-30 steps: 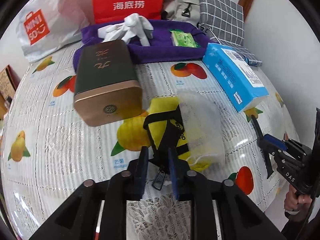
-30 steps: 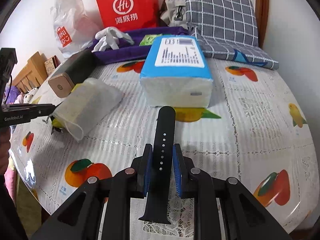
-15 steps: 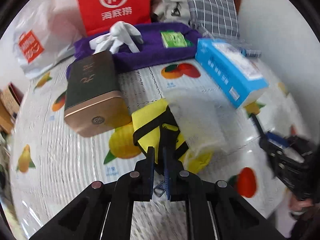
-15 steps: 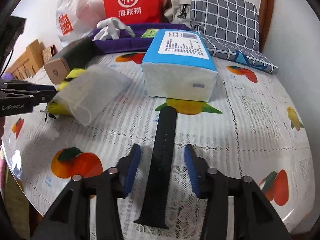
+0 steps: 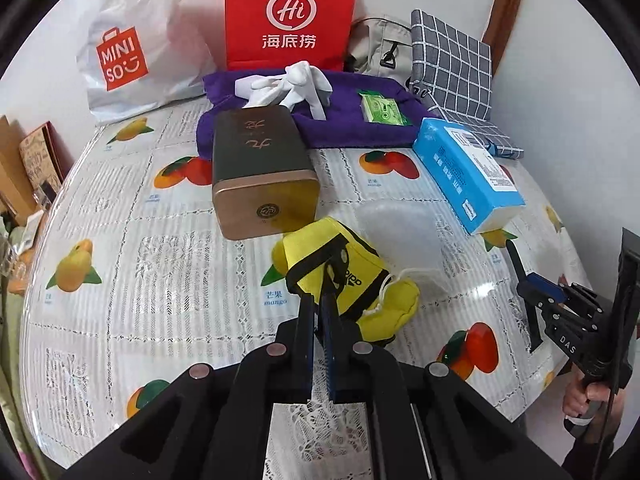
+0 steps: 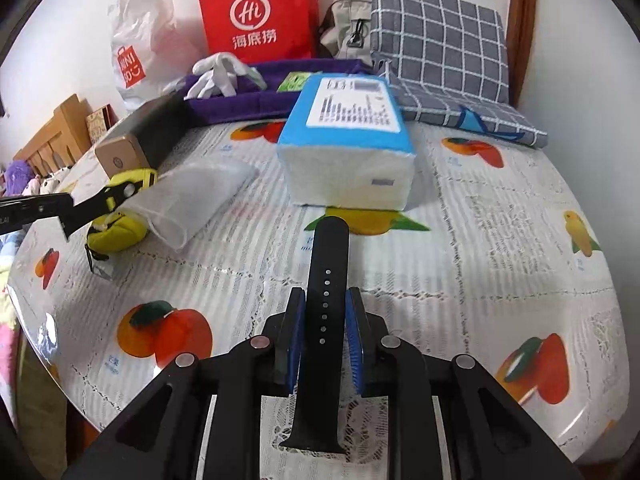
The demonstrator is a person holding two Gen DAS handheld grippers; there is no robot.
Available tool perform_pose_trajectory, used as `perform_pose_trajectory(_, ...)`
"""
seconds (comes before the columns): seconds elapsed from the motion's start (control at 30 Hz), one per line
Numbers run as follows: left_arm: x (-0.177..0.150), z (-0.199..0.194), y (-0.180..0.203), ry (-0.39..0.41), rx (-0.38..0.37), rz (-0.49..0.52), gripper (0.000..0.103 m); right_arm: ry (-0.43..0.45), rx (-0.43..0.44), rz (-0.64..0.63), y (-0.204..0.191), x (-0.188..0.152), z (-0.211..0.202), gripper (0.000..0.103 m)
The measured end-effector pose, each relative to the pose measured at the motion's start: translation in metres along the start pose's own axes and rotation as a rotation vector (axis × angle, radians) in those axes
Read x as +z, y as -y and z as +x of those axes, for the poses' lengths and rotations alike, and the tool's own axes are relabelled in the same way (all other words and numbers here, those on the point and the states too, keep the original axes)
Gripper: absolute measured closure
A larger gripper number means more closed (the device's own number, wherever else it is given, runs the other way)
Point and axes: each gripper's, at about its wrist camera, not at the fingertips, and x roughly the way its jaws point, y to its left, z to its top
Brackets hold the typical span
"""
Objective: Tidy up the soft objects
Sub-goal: 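Lift the yellow pouch with left while right holds the black watch strap up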
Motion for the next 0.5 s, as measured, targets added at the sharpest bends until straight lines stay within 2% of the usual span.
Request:
perform_pose_trajectory(0.23,-0.006,0.026,0.017,-0.06,-0.032,0.061,0.096,-0.038,-0.009,-0.013,-0.001,-0.003,0.007,0.082)
perform_pose_trajectory(0.33,-0.006,0.036,0.021,-0.082,-0.019,0.07,0.092,-0.05,-0.01,-0.016,-0.002,-0.005,0.009,0.082)
perform_pose_trajectory(0.5,-0.004,0.045,0.023,-0.093,-0.017,0.073,0.092,-0.059,-0.011,-0.016,-0.001,-0.006,0.011,0.081)
